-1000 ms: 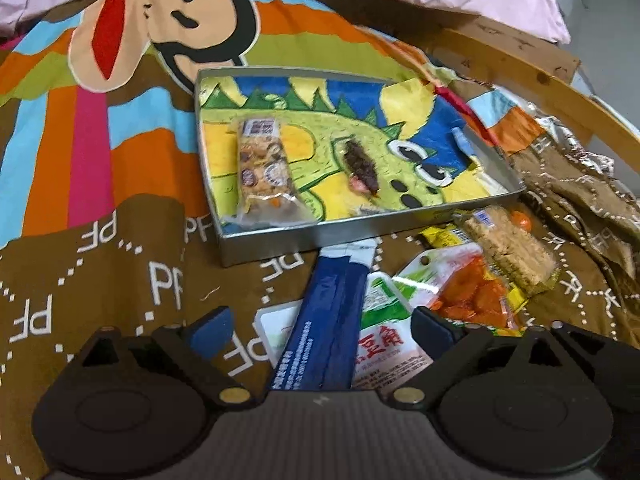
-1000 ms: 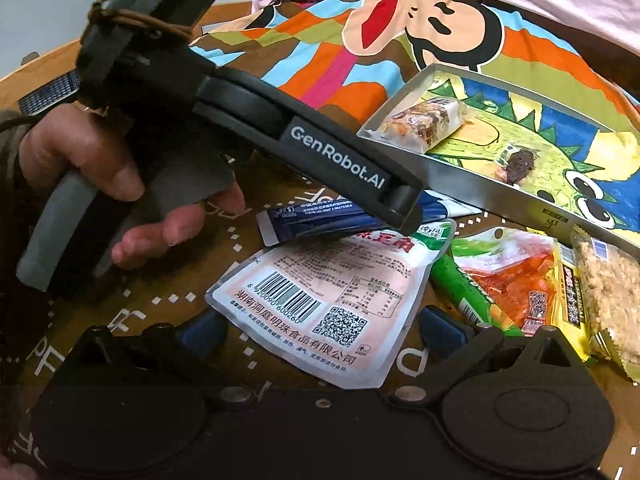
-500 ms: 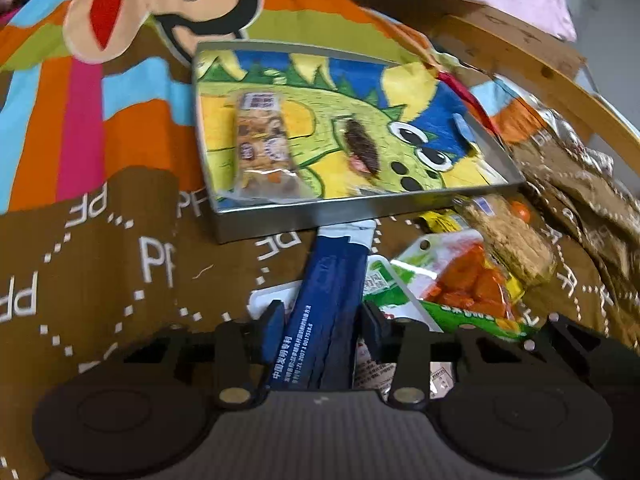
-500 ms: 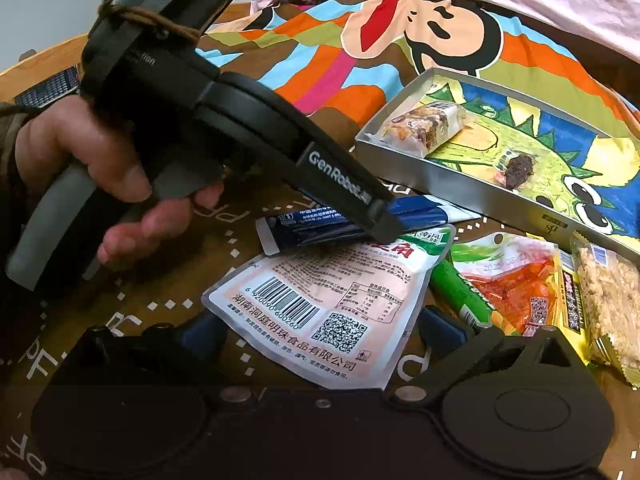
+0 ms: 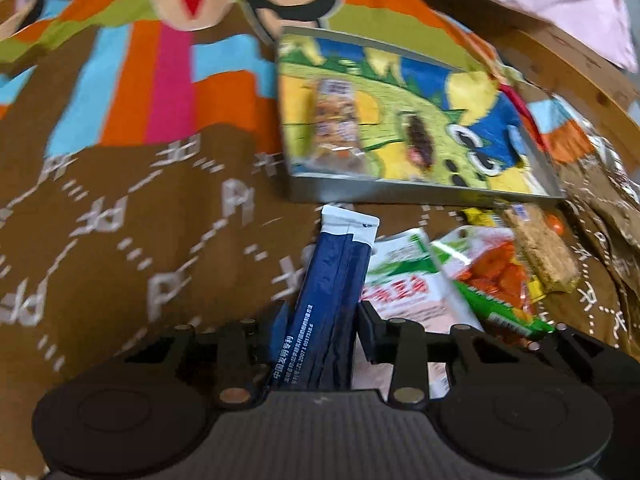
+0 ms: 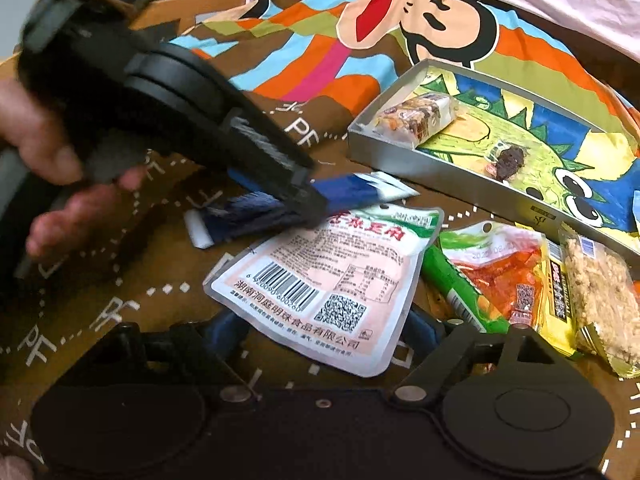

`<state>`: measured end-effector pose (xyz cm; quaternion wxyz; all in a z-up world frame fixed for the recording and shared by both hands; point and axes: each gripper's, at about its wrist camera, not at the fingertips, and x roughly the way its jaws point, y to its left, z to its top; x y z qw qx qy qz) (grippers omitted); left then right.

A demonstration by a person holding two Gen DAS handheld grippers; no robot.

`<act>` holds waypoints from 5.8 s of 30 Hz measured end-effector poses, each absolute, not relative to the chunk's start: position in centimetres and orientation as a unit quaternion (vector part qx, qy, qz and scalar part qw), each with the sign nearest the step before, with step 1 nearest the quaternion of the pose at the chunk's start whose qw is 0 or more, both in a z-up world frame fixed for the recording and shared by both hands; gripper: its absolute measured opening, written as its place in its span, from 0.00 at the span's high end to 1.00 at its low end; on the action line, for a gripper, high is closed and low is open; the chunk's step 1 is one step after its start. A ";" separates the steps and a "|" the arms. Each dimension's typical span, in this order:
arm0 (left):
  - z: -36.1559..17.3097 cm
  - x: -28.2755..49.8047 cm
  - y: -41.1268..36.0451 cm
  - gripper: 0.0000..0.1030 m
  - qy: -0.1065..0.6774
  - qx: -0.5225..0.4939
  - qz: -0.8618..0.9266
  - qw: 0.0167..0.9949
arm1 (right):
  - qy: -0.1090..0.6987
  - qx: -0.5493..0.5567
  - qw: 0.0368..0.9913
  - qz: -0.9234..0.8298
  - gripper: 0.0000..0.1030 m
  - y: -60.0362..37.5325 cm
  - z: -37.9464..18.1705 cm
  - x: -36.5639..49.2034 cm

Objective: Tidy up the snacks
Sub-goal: 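Close the right tool on the white spicy-bean packet while the left tool holds the blue packet, then lift the blue packet with the left tool while the right tool lifts the white packet, then carry the blue packet with the left tool toward the tray while the right tool carries the white packet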

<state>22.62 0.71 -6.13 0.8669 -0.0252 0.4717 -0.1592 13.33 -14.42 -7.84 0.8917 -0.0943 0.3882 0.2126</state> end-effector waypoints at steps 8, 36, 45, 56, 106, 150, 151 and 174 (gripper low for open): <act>-5.7 19.8 4.1 0.61 0.491 -0.121 -0.081 0.859 | 0.399 -0.061 0.887 0.225 0.02 -15.0 -6.6 11.8; -7.3 21.6 5.9 0.55 0.528 -0.198 -0.062 0.823 | 0.419 -0.036 0.890 0.178 0.09 -12.2 -7.9 17.4; -7.1 21.1 4.9 0.58 0.523 -0.161 -0.069 0.834 | 0.419 -0.015 0.893 0.163 0.55 -14.1 -7.3 16.8; -7.2 21.0 5.5 0.58 0.527 -0.182 -0.065 0.827 | 0.407 0.023 0.884 0.228 0.37 -15.4 -8.1 18.2; -6.7 20.3 5.7 0.59 0.529 -0.167 -0.083 0.828 | 0.435 0.173 0.855 0.224 0.83 -18.0 -6.8 20.5; -4.9 14.5 4.6 0.66 0.519 -0.159 -0.104 0.833 | 0.278 -0.264 0.901 0.204 0.80 -12.0 -4.2 9.1; -4.8 14.1 4.5 0.66 0.516 -0.162 -0.105 0.835 | 0.268 -0.277 0.900 0.204 0.80 -11.8 -4.2 8.6; -2.9 13.6 3.4 0.66 0.437 -0.165 -0.113 0.877 | 0.193 -0.308 0.920 0.148 0.87 -12.6 -3.8 8.8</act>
